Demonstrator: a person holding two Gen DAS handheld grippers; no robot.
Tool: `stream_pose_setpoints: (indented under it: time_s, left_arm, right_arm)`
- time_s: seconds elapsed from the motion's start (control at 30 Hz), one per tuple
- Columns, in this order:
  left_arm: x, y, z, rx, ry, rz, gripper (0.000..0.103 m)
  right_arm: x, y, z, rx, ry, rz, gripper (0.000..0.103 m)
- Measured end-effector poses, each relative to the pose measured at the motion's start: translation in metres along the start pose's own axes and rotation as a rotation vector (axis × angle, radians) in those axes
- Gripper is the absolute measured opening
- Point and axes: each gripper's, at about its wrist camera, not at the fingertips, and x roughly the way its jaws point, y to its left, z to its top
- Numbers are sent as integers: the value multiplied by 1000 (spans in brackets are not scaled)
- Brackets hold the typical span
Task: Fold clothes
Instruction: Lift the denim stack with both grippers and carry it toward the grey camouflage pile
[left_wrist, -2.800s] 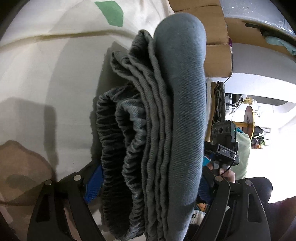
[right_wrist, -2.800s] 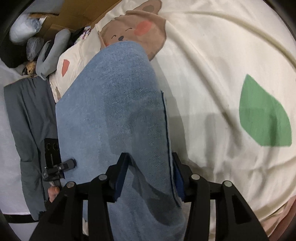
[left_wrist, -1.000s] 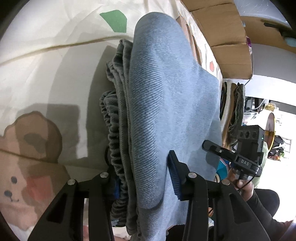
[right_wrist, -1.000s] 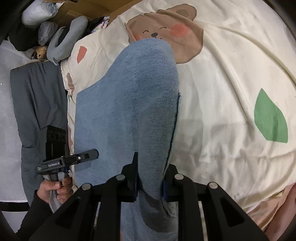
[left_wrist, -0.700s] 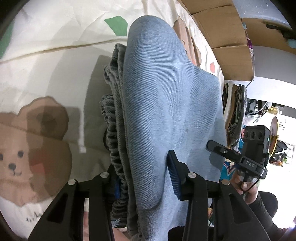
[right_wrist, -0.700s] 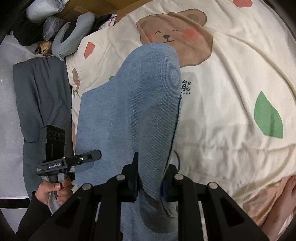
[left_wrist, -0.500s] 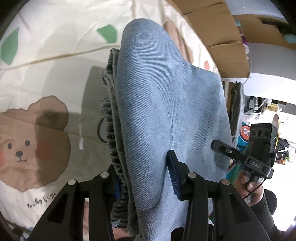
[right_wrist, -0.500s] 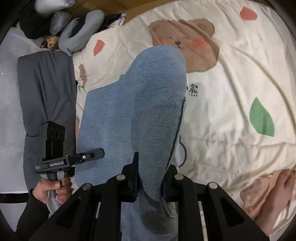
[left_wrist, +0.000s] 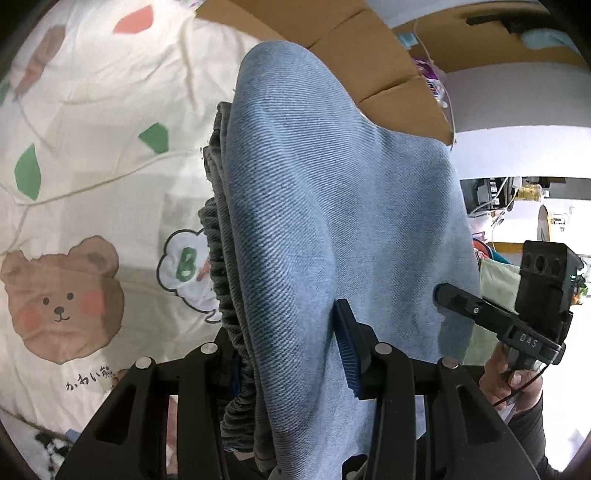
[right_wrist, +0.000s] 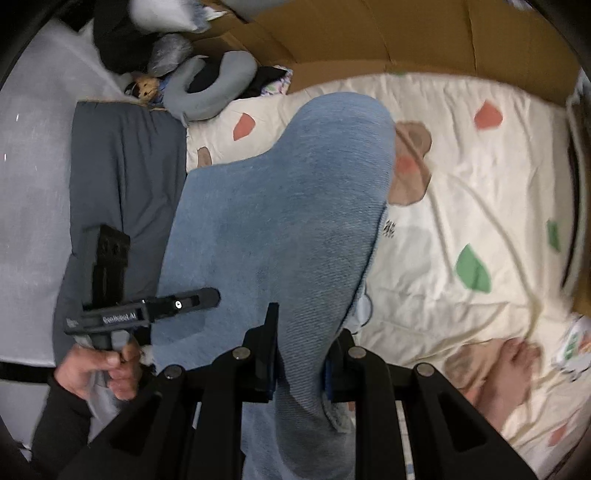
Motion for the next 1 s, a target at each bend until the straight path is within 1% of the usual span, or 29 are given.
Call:
stream_pose_setpoints:
  time_s: [0.13,0.27,0.4,0.6,0.8,1.0]
  left_arm:
    - [-12,-30,3,14,-3,40,41]
    - [-23,-61,6,27,-11,81,41]
    - [-40,-95,9,53,-42,82,41]
    - [-53,-146,21,91,-49,105,40]
    - [-44,-195,29,120,-47,139,40]
    - [-16,-233,36,124,-42,151,40]
  right_arm:
    - [-21,18,7,-25,-15,-29,17]
    - [-47,22,12,-31,-26,-39,17]
    - [-85,22,19,-34,-69,-12,17]
    - [-139,17,24,-65,-106,-15,17]
    - [-182,2,28,-50,-131,-49,17]
    - [-213,-28,26,-22,-155,-76,17]
